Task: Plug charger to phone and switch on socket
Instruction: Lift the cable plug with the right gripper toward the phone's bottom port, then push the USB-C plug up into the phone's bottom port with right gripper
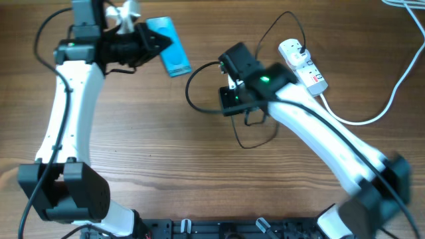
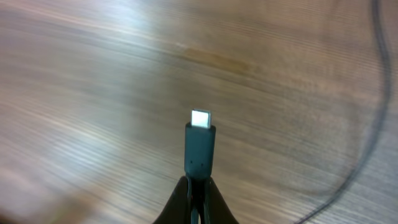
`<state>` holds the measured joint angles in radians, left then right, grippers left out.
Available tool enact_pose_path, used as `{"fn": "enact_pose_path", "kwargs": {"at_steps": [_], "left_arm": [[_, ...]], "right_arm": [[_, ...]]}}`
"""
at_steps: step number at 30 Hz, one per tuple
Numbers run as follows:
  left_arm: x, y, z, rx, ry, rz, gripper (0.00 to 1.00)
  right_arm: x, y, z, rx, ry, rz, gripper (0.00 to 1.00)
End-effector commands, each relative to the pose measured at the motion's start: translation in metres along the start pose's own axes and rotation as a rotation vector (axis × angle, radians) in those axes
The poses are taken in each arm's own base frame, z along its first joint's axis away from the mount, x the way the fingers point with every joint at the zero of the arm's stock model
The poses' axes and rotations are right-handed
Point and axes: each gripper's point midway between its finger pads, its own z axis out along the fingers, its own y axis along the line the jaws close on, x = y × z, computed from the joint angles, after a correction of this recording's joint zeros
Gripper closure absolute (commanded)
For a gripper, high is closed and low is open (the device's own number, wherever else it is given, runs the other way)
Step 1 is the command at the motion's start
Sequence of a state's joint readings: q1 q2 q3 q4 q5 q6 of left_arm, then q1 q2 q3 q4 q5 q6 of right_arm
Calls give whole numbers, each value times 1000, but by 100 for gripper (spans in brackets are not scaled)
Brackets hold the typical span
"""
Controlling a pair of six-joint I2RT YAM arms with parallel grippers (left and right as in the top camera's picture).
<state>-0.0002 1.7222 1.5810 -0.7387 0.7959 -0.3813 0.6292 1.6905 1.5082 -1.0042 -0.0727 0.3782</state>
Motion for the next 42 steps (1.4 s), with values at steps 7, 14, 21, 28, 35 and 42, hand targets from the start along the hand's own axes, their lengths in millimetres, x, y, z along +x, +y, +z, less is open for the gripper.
{"fn": "enact_pose_path", "kwargs": {"at_steps": [7,14,21,28,35,42], "left_arm": [[21,-76,21,249,72,191,96],[42,-93,28,304,130,288,96],[44,-94,28,314,135,298,96],[49,-110,21,418,163,326,96],[44,-108,10,452,163,313,96],[41,-109,-4,516,174,301,96]], "right_arm": [[23,68,-69,-159,-115,-197,96],[7,64,-70,-106,-190,-104,96],[-6,59,-79,-80,-260,-77,96],[-13,49,-84,-30,-306,-72,96],[-19,43,-96,-17,-352,-52,96],[-15,57,-99,-102,-330,-71,96]]}}
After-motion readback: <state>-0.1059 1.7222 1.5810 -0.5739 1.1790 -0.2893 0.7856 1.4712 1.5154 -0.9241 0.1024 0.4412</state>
